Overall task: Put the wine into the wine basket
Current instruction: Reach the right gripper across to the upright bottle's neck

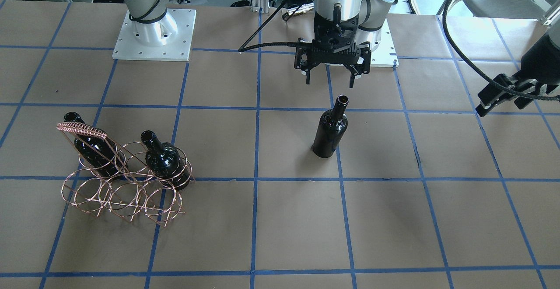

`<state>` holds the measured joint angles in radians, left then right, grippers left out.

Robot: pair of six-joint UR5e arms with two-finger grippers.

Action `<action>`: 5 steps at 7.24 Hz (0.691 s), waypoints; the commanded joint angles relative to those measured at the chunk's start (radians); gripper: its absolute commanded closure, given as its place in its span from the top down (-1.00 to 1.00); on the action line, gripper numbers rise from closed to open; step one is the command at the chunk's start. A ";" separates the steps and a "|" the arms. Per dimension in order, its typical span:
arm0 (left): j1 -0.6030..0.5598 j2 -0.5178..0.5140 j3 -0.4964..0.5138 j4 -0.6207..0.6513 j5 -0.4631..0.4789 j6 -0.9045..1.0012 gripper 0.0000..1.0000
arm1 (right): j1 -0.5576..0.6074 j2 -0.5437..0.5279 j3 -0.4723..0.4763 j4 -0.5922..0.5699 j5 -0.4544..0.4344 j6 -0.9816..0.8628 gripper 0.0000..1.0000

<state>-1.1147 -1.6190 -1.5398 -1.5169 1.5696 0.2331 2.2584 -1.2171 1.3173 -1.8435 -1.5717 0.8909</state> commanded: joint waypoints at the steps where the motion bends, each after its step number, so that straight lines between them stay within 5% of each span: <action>1: 0.007 0.001 -0.006 -0.005 -0.002 0.000 1.00 | 0.009 0.034 -0.018 -0.005 -0.005 0.038 1.00; 5: 0.007 0.002 -0.008 -0.006 0.004 0.000 1.00 | 0.029 0.093 -0.017 -0.040 -0.074 0.034 0.99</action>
<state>-1.1076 -1.6191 -1.5477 -1.5231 1.5711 0.2332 2.2862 -1.1393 1.3019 -1.8590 -1.6316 0.9227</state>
